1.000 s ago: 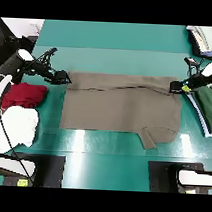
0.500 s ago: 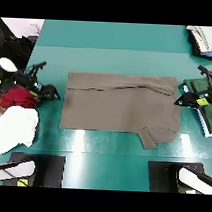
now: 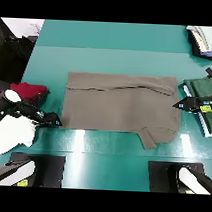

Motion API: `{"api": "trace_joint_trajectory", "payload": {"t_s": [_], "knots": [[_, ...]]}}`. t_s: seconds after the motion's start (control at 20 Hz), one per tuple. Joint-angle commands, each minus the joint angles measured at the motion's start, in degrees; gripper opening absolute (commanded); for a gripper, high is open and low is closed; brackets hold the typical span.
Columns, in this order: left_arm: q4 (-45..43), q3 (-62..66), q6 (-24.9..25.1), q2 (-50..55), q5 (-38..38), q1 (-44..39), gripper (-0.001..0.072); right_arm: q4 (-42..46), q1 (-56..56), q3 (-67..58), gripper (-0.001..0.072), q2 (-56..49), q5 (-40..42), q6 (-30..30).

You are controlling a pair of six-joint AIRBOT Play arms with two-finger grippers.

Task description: Fold the shirts.

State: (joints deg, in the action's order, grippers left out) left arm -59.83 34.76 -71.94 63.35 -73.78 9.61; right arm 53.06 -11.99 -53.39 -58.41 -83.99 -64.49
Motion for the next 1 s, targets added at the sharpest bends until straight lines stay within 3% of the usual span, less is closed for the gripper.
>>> {"api": "trace_joint_trajectory", "payload": {"t_s": [0.0,0.15,0.4,0.7,0.75,0.8,0.85,0.95], "knots": [[2.6,-2.3,0.0,-0.7,4.4,0.0,0.0485,-1.0,-0.1,0.2,0.0305,0.4,-0.2,0.2],[6.3,-2.3,0.0,-0.7,7.1,0.0,0.0485,-1.0,-0.1,0.2,0.0305,0.4,-0.7,0.2],[6.2,-2.3,0.4,-0.7,4.0,0.0,0.0484,-1.0,-0.1,0.2,0.0305,0.4,-0.9,0.2],[6.5,-4.8,0.3,-0.7,5.8,0.0,0.0483,-1.0,-0.1,0.2,0.0304,0.4,-1.3,0.2],[6.7,-4.8,0.3,-0.7,6.3,0.0,0.0433,-1.0,-0.1,0.2,0.0305,0.4,-1.3,0.2],[7.3,-4.7,0.4,-0.7,6.8,0.0,0.0173,-0.9,-0.2,0.2,0.0305,0.4,-1.5,0.2],[8.2,-4.4,0.4,-0.7,7.5,0.0,0.0036,-0.1,-0.2,0.2,0.0305,0.4,-1.6,0.2],[9.9,-3.0,0.3,-0.8,7.7,0.0,0.0023,2.7,-0.2,0.3,0.0305,0.4,-2.4,-0.1]]}}
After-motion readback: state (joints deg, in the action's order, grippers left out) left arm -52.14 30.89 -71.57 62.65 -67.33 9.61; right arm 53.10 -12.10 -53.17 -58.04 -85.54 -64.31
